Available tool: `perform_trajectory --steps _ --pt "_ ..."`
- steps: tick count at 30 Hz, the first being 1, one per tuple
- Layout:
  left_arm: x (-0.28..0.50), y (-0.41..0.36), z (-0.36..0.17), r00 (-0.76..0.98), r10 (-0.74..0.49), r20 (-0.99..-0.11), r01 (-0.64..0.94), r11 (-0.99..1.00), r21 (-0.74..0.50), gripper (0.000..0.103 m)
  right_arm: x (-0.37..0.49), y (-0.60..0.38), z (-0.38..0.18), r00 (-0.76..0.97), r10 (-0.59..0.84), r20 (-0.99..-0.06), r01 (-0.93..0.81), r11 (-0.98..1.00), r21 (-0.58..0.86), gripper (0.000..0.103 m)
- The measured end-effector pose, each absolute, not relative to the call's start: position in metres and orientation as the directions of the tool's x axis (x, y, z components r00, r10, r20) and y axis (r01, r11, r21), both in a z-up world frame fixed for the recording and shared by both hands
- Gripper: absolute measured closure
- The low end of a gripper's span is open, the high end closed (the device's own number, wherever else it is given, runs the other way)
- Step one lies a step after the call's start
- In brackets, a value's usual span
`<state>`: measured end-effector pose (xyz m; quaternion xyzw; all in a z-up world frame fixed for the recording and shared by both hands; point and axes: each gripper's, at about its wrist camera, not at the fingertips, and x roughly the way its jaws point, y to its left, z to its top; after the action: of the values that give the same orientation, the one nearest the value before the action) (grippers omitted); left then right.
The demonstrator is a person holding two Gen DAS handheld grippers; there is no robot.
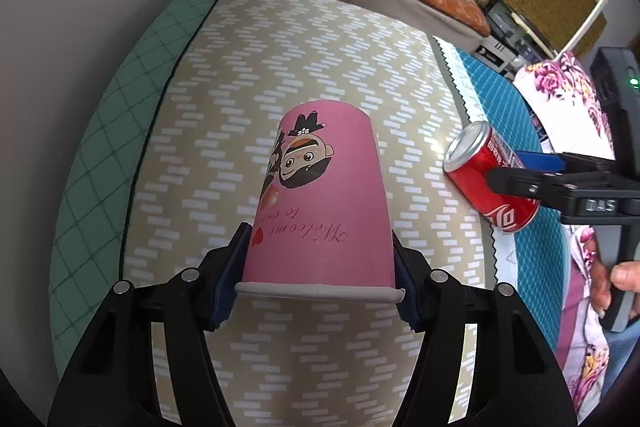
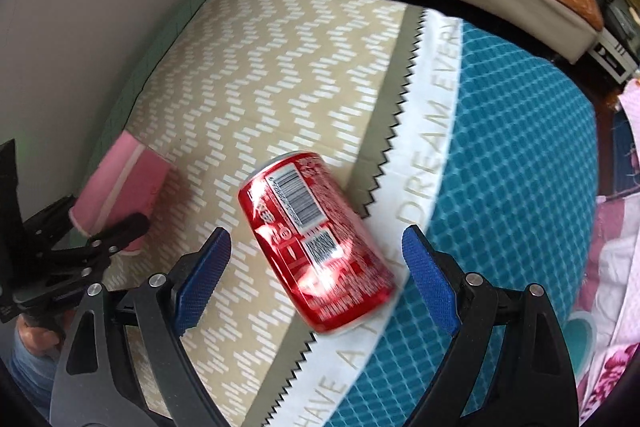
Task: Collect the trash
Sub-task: 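Grasp the pink paper cup with the left tool while the right tool grasps the red can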
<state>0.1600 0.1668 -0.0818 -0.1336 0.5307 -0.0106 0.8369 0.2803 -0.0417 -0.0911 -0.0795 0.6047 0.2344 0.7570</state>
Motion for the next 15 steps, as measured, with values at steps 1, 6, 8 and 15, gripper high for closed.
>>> perform_trajectory --steps 1,6,8,15 --pt "0.159 0.167 -0.083 0.434 -0.159 -0.887 -0.124 0.964 -0.234 0.039 0.28 -0.039 -0.093 0.157 0.256 -0.954 -0.45 0.878 0.162 0.02" --pt "0.157 0.157 -0.087 0.419 -0.161 -0.894 -0.125 0.964 -0.233 0.039 0.268 -0.042 -0.093 0.198 0.263 -0.944 -0.432 0.888 0.157 0.033" --pt "0.156 0.152 -0.087 0.416 -0.163 -0.894 -0.119 0.965 -0.232 0.039 0.262 -0.046 -0.091 0.202 0.279 -0.939 -0.42 0.89 0.174 0.034" --pt "0.151 0.12 -0.081 0.41 -0.176 -0.895 -0.068 0.973 -0.222 0.039 0.238 -0.091 -0.073 0.263 0.319 -0.911 -0.331 0.916 0.225 0.035"
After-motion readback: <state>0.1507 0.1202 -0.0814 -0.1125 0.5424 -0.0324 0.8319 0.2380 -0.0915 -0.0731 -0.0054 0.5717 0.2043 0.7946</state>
